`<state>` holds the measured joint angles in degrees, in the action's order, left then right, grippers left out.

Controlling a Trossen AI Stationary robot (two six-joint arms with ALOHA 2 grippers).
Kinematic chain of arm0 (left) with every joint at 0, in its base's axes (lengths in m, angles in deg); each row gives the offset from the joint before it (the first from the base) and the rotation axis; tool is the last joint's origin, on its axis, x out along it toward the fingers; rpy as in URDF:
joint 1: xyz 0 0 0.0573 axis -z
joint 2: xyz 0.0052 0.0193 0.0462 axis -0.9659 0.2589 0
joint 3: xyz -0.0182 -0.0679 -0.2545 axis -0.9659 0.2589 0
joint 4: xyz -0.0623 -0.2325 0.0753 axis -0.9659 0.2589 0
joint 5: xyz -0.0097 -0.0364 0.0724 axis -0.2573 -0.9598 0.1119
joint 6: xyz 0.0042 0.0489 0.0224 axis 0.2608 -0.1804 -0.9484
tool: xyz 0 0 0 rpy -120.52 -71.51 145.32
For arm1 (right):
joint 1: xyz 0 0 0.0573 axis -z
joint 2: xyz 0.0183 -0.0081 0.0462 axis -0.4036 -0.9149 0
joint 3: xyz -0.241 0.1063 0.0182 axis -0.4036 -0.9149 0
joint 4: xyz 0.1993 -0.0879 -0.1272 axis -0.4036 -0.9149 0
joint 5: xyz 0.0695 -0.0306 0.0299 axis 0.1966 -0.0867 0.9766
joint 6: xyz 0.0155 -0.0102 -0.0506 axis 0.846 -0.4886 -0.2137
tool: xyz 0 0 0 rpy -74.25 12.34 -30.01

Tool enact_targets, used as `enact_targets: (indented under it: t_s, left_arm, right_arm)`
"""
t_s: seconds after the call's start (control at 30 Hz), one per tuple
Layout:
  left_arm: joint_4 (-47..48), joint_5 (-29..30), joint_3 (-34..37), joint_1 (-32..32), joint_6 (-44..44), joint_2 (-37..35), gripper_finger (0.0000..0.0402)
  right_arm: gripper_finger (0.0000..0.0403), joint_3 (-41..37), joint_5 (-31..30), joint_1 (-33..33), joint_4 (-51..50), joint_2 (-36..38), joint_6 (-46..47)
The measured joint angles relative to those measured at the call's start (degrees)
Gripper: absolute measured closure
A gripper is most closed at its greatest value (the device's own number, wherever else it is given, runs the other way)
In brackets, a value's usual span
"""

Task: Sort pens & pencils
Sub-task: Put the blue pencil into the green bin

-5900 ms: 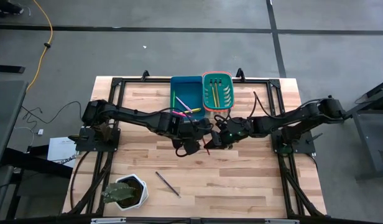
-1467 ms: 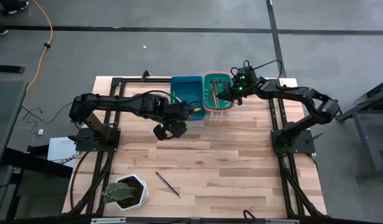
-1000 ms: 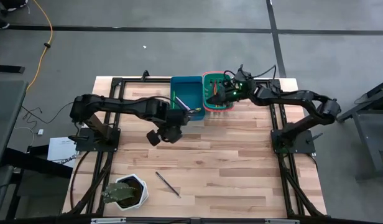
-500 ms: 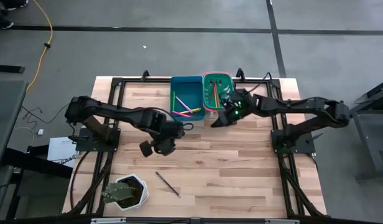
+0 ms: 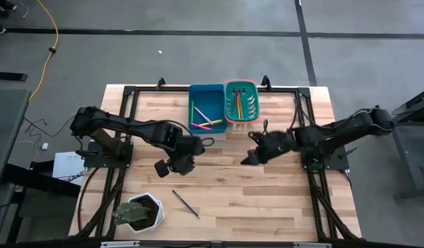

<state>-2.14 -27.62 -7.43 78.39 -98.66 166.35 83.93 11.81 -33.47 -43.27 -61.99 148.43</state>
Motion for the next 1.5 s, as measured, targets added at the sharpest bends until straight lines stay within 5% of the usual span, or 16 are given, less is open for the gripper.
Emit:
enact_targets:
  t_s: [0.5, 1.03, 1.5]
  left_arm:
    - [-11.5, 0.1, 12.0, 12.9, 11.6, 0.4, 0.0323]
    - [-20.5, 5.7, 17.1, 18.7, 24.8, 0.4, 0.0323]
    - [-21.9, 0.1, 13.7, 18.3, 23.8, 6.2, 0.0323]
  right_arm:
    - [0.0327, 0.0, -19.4, -15.1, 11.3, -4.6, 9.5]
    - [0.0327, 0.0, -20.9, -17.5, 16.5, -10.2, 11.6]
    - [0.0327, 0.0, -21.0, -17.4, 16.6, -10.2, 9.3]
